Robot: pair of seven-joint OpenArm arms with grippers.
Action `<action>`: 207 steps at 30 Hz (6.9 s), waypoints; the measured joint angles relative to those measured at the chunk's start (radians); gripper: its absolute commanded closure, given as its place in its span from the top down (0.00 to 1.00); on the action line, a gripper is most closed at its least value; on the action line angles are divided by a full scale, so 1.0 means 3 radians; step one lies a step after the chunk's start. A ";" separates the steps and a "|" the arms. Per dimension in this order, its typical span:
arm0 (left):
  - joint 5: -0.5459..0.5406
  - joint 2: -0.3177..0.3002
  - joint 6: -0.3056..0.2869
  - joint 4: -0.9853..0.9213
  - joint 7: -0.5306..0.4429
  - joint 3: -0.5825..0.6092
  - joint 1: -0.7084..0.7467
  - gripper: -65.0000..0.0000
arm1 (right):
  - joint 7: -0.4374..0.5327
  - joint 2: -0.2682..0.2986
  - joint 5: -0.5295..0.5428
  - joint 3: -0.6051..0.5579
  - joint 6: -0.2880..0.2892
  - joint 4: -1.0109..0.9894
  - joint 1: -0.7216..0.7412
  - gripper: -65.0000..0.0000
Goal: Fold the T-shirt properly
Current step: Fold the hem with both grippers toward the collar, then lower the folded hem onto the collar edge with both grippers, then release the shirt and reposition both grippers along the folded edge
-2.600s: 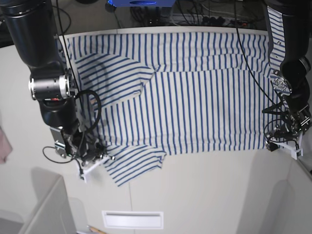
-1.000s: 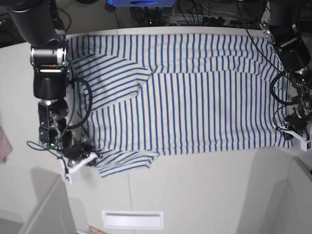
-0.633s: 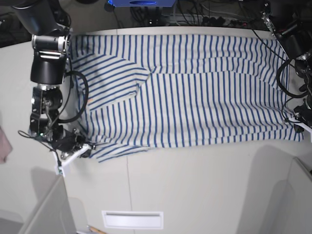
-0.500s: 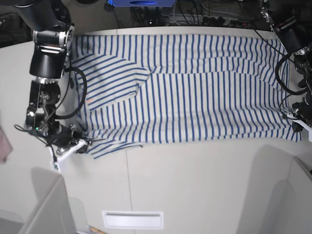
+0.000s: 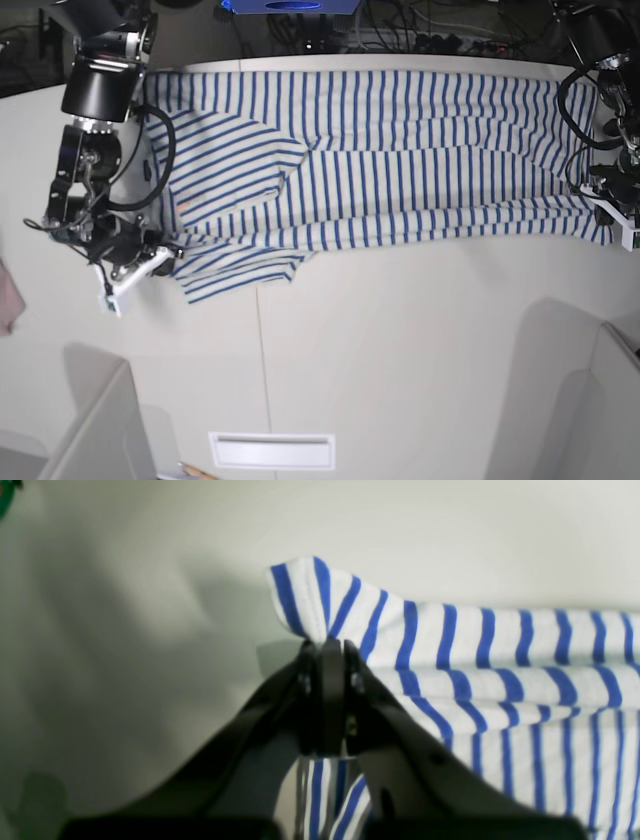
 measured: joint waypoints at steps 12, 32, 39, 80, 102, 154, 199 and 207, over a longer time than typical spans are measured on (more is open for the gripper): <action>0.0052 0.0100 0.0003 0.0005 -0.0032 0.0020 0.0224 0.00 | -0.0027 0.0001 -0.0006 0.0000 0.0000 0.0237 -0.0388 0.00; 0.0053 0.0095 0.0001 0.0231 -0.0027 -0.0004 0.0470 0.00 | -0.0370 -0.0072 0.0009 0.0202 -0.0001 0.0732 -0.0881 0.00; 0.0053 0.0098 0.0001 0.0137 -0.0028 0.0015 0.0479 0.00 | -0.0387 -0.0071 -0.0001 0.0202 0.0000 0.0744 -0.0899 0.00; 0.0051 0.0086 0.0001 0.0137 -0.0028 0.0022 0.0467 0.00 | 0.0053 -0.0177 -0.0788 -0.0242 0.0014 -0.0566 0.0375 0.00; 0.0051 0.0085 0.0001 0.0134 -0.0027 0.0022 0.0467 0.00 | -0.0685 -0.0460 -0.0762 0.0214 0.0136 0.1701 -0.0975 0.00; 0.0683 0.0612 0.0017 -0.0277 -0.0210 -0.0055 0.0038 0.00 | -0.0022 -0.0175 0.0200 -0.0201 0.0163 0.0371 -0.0964 0.00; -0.0462 0.0177 -0.0474 -0.1129 0.0153 -0.0682 -0.0394 1.00 | -0.0292 -0.0276 0.0011 -0.0195 0.0125 0.1609 -0.1499 0.00; -0.0551 0.0164 -0.0589 -0.1521 -0.0069 -0.0627 -0.0577 1.00 | -0.0296 -0.0278 0.0006 -0.0195 0.0125 0.1609 -0.1517 0.00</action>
